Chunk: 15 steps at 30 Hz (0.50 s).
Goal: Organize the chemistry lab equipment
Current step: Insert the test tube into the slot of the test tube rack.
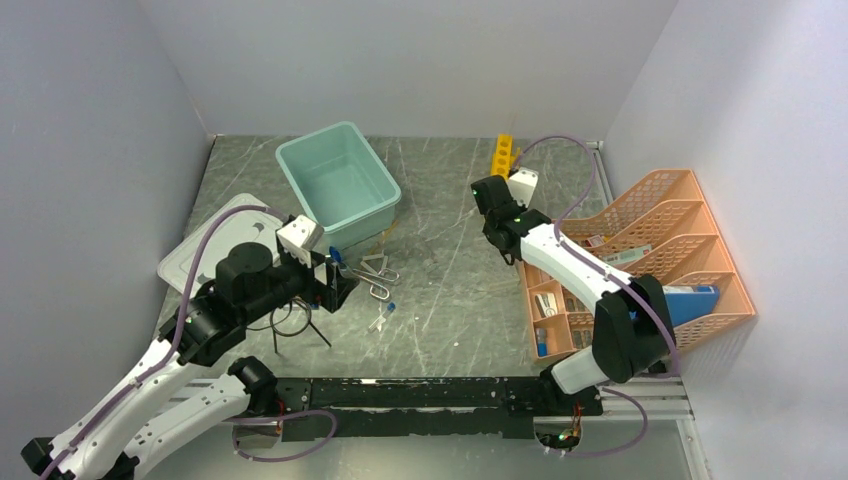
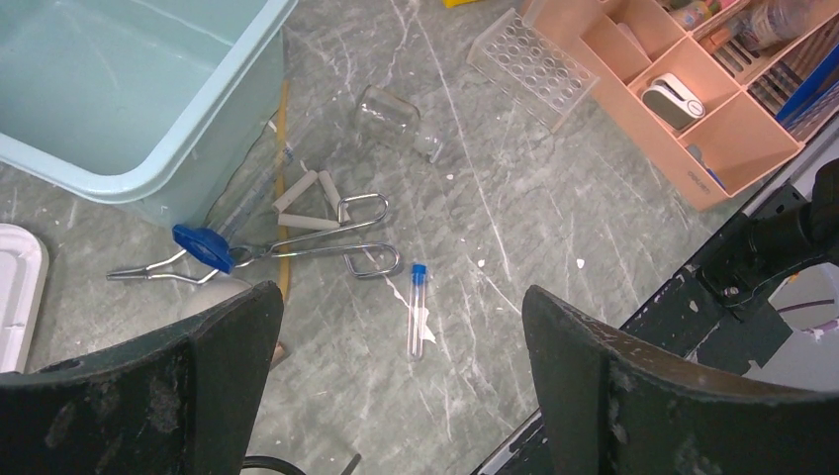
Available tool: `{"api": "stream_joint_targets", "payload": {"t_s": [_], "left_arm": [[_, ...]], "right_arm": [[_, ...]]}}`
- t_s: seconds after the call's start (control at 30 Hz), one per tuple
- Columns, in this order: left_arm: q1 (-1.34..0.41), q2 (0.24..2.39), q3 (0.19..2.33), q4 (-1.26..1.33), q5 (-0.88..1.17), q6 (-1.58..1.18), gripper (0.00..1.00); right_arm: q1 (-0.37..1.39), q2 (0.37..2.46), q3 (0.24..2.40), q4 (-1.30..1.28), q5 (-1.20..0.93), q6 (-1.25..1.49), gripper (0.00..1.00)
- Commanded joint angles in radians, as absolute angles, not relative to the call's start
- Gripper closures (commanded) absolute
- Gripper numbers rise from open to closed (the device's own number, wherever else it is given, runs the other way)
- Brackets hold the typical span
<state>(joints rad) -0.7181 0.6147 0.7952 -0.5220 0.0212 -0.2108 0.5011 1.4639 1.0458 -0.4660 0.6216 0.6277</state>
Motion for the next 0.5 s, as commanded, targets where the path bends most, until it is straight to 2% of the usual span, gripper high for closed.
{"api": "stream_joint_targets", "payload": {"t_s": [0.0,0.47], "left_arm": [[-0.718,0.612,0.788,-0.511,0.002,-0.217,0.05],[-0.719,0.605,0.787,-0.513,-0.032,-0.218,0.05]], "right_arm": [[0.474,1.498,1.085,-0.423,0.61,0.657,1.0],[0.441,1.562,1.104,-0.412,0.598,0.666,1.0]]}}
